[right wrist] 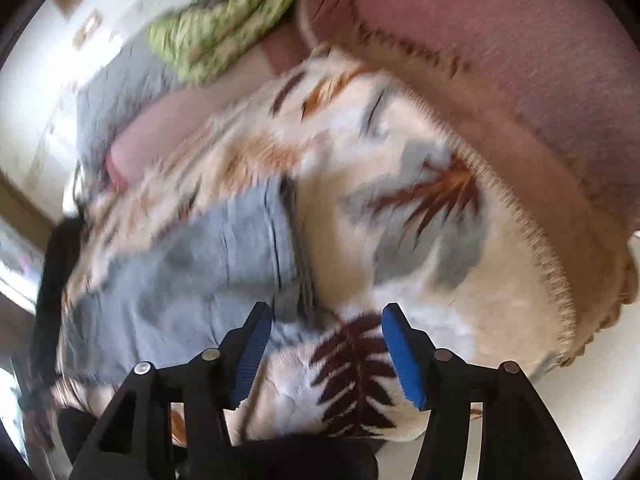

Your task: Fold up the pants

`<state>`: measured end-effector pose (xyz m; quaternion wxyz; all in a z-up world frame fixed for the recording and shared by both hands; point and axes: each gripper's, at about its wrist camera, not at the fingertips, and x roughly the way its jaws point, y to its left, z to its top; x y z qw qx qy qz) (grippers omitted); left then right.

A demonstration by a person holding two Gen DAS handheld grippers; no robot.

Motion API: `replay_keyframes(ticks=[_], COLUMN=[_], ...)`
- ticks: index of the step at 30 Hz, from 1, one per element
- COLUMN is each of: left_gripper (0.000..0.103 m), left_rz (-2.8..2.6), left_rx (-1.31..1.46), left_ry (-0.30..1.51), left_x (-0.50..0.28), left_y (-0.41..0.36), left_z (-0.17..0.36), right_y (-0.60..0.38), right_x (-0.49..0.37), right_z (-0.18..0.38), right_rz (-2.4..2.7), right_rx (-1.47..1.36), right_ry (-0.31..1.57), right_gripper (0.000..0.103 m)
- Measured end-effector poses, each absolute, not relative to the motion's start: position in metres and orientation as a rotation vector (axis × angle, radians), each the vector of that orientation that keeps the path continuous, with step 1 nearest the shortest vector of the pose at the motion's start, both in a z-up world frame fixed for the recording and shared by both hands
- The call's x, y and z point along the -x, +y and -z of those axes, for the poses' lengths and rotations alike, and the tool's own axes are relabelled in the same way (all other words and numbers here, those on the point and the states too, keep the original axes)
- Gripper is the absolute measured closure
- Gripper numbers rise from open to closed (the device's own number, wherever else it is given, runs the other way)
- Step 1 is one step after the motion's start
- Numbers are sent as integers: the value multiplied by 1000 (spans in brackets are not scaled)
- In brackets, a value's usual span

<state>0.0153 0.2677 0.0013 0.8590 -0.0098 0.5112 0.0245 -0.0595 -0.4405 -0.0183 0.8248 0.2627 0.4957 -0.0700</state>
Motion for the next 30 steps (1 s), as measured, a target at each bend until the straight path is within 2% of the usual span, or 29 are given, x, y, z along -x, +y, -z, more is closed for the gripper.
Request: replay_keyframes(ticks=[1, 4, 7, 9, 12, 14, 18, 21, 23, 25, 27, 30], left_gripper=[53, 44, 42, 42, 40, 39, 39, 34, 32, 30, 30, 26], left_rz=[-54, -25, 49, 36, -30, -47, -69, -46, -54, -77, -72, -69], left_rx=[24, 19, 10, -18, -107, -80, -98, -100, -107, -124, -66, -58], left_ry=[1029, 909, 860, 898, 1140, 1158, 1028, 956, 1020, 1102, 1082, 1083], left_x=[-15, -18, -25, -35, -58, -60, -51, -52, -60, -67, -64, -62], left_y=[264, 239, 205, 186, 169, 173, 168, 161, 159, 160, 166, 170], left_z=[-14, -44, -49, -33, 29, 44, 11, -4, 14, 42, 46, 46], right_y=[-442, -429, -406, -394, -390, -401, -418, -426, -420, -410, -395, -385], right_x=[57, 40, 21, 15, 4, 8, -10, -45, -74, -92, -102, -102], right_z=[6, -22, -21, -2, 52, 41, 6, 15, 39, 57, 48, 23], right_rz=[152, 73, -37, -57, 121, 75, 121, 126, 109, 71, 92, 131], right_rx=[-563, -560, -599, -566, -394, -487, -459, -474, -476, -428, -292, -176], right_ry=[1026, 958, 966, 1041, 1298, 1239, 1139, 1161, 1215, 1300, 1291, 1195], right_gripper=[41, 41, 40, 36, 37, 36, 36, 36, 38, 81, 91, 92])
